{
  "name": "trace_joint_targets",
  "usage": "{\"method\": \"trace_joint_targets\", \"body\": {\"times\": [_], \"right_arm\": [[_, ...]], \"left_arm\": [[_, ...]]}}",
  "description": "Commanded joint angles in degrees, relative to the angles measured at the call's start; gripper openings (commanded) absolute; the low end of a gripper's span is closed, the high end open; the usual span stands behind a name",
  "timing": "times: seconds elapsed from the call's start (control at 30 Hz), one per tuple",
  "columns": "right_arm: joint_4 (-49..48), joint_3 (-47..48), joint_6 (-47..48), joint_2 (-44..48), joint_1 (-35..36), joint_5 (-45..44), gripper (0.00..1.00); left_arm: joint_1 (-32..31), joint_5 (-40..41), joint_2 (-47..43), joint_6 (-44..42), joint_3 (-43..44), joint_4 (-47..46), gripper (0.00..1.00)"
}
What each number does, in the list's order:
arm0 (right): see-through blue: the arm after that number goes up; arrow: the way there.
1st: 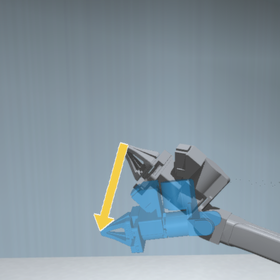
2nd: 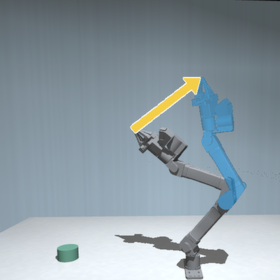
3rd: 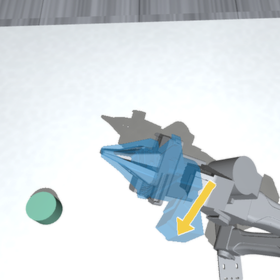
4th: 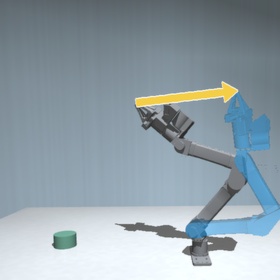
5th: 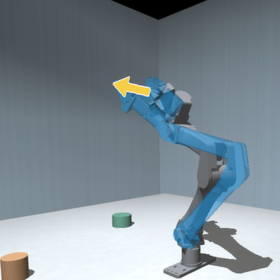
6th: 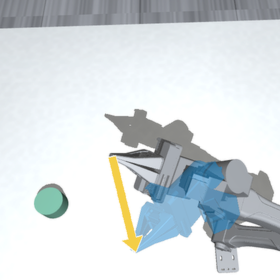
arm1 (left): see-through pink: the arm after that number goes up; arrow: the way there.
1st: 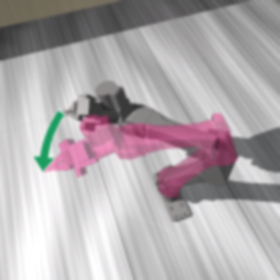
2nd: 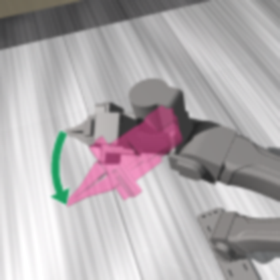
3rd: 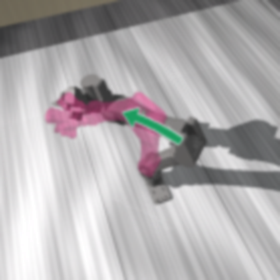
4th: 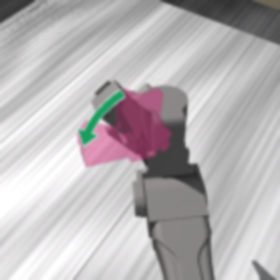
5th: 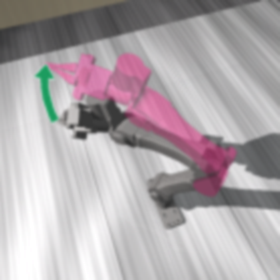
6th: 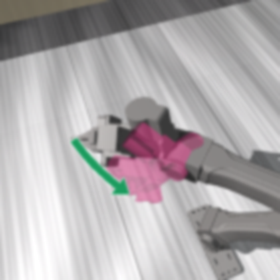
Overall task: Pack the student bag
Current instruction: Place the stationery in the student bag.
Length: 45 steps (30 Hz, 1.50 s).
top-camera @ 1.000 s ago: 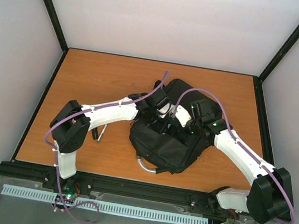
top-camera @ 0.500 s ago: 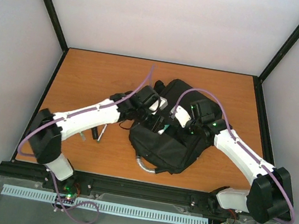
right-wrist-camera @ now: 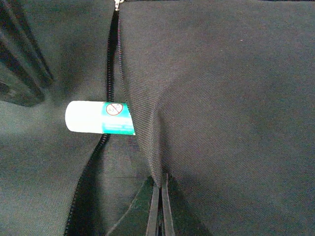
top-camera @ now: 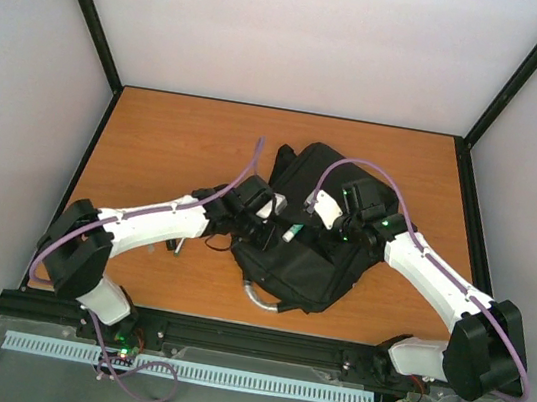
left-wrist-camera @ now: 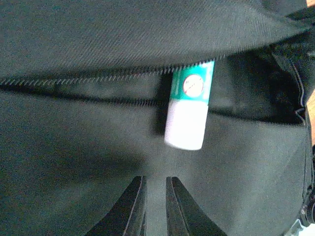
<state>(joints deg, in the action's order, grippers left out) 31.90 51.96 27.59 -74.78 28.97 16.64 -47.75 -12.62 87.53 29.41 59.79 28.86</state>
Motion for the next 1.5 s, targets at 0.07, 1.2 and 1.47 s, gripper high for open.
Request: {"method": "trace_joint_targets", "body": {"times": [0.07,1.2,1.47], "right_arm": [[0.19,0.29,0.21,2.1,0.64,5.14,0.03],[-0.78,0.43,-0.61,1.53,-0.19,0.37,0.03],[-0.58,0.46,-0.99,2.49,-0.15,1.83,0.03]], "left_arm": [[0.02,-2.64,6.25,1.32,2.57,-9.68,0.11],[-0.24,0.63,3.61,7.4,5.45,-13.8,0.53],[-0.22,-5.24,1.88,17.7,-5.48,-38.51,0.94]]}}
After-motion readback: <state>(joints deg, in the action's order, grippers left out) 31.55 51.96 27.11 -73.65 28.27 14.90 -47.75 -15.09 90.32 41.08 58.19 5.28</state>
